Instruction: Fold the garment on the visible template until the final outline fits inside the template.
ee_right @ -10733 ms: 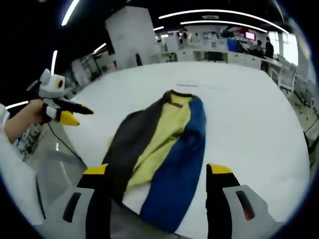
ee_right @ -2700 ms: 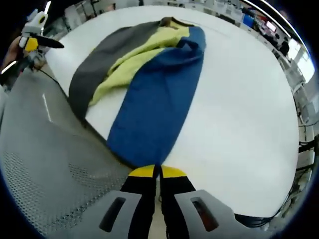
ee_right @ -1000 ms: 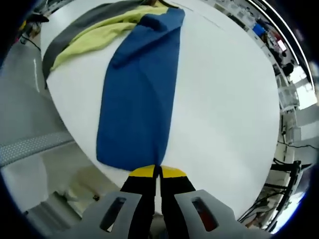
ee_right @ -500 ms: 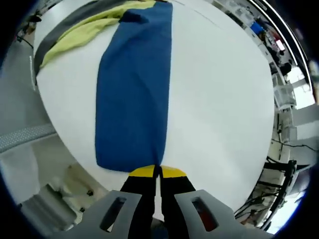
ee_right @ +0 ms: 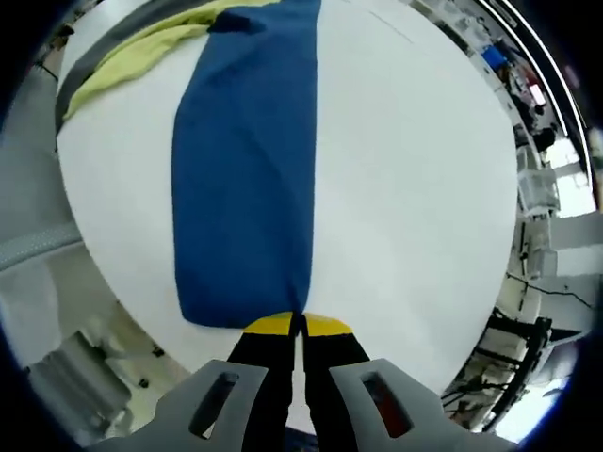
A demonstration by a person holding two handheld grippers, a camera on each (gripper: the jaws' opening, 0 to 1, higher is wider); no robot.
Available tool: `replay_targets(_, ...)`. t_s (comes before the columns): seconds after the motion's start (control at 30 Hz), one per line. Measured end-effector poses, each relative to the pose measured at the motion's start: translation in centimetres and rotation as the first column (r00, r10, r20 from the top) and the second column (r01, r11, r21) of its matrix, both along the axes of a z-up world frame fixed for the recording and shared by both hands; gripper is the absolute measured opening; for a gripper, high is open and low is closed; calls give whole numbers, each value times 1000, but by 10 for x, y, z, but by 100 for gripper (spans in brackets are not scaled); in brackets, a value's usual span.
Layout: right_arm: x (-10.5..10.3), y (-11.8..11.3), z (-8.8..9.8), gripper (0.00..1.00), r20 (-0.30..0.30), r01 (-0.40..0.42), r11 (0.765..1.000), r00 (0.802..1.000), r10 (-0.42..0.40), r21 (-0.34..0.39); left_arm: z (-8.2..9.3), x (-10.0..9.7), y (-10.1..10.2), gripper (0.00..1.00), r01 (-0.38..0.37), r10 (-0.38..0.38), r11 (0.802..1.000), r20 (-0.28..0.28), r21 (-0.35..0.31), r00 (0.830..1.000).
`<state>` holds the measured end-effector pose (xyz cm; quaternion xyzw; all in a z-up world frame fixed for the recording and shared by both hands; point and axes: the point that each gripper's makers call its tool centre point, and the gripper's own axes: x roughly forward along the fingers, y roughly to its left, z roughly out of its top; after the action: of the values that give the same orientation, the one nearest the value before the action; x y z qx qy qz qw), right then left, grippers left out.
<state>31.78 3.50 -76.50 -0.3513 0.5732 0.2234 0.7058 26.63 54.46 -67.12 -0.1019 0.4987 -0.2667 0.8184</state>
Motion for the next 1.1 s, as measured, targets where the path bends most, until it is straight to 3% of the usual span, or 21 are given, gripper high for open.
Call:
replay_targets(0.8, 33, -39, -3, 3, -27, 29, 998, 999, -30, -53, -6, 10, 0, 98, -24, 24, 1000, -27, 12, 999)
replay_targets(1.1, 45, -44, 7, 3, -23, 23, 997, 999, -25, -80, -9, 16, -1, 98, -25, 26, 1000, -38, 18, 999)
